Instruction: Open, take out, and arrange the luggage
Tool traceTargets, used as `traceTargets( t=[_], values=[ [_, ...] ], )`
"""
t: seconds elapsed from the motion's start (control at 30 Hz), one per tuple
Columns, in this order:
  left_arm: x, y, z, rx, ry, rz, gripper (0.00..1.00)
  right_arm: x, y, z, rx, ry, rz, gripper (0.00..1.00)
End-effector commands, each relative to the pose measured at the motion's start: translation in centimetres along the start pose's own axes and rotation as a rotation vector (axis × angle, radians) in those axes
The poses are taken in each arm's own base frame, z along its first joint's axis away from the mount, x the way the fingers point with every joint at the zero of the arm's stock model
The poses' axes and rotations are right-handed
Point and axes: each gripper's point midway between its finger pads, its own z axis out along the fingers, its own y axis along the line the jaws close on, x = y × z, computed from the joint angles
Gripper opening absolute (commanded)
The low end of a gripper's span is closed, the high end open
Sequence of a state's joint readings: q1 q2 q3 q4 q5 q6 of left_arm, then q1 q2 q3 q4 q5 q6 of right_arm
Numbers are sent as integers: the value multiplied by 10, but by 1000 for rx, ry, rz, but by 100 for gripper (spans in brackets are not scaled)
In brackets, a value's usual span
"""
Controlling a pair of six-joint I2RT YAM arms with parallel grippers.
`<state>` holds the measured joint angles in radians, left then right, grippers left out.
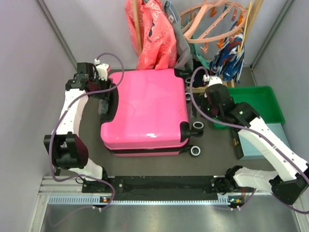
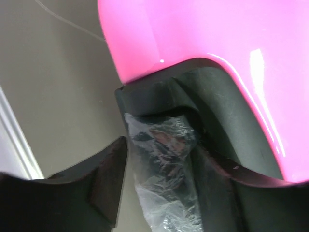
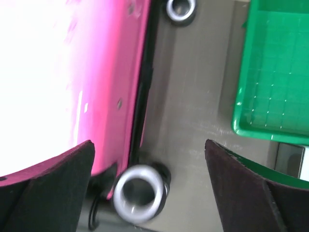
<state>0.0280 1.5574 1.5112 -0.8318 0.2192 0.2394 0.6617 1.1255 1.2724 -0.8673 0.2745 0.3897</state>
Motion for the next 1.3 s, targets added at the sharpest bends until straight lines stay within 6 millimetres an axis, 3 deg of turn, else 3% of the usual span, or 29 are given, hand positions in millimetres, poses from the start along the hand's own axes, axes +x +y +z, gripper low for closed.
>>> traceTargets(
  t=[0.0, 0.07, 0.1, 0.23, 0.33, 0.47, 0.5, 0.6, 0.8, 0.83, 0.97, 1.07, 1.1, 1.13, 1.17, 1.2, 1.27],
  values=[
    [30, -6, 7, 17, 76, 16, 54, -46, -7, 0, 11, -138, 133, 89],
    [36, -8, 5, 27, 91, 12, 40, -44, -20, 14, 87, -130, 134, 77],
    [38, -10, 2, 34, 101, 6, 28, -42, -23, 21, 109, -119, 126, 72],
    [55, -14, -11, 41, 142, 31, 10, -30, -17, 57, 125, -41, 79, 41],
    [76, -12, -26, 11, 164, 58, 0, -25, -4, 78, 81, -6, 72, 31],
    [101, -5, -50, -34, 194, 95, 0, -21, 26, 94, 13, 8, 38, 31],
    [104, -6, -60, -41, 185, 107, 0, -11, 42, 101, -8, 40, 1, 31],
    [122, -6, -77, -48, 223, 139, 0, -15, 74, 109, -63, 45, -48, 31],
    [144, -11, -106, -32, 277, 176, 1, -37, 153, 135, -247, 39, -73, 32],
    [146, -14, -109, -20, 279, 181, 1, -41, 174, 144, -283, 42, -86, 32],
    [149, -33, -118, 71, 263, 187, 2, -52, 219, 164, -351, 30, -142, 33],
    [150, -36, -120, 80, 271, 171, 5, -67, 223, 160, -328, 2, -164, 35],
    [151, -34, -119, 68, 272, 169, 9, -72, 221, 155, -322, -13, -166, 41],
    [150, -30, -119, 48, 272, 169, 11, -70, 209, 157, -268, -23, -177, 45],
    [149, -29, -120, 36, 261, 167, 12, -85, 199, 138, -253, -69, -191, 49],
    [145, -27, -119, 20, 241, 161, 13, -88, 191, 131, -225, -87, -202, 56],
    [141, -25, -119, 0, 230, 149, 15, -92, 163, 118, -129, -113, -236, 61]
  ],
)
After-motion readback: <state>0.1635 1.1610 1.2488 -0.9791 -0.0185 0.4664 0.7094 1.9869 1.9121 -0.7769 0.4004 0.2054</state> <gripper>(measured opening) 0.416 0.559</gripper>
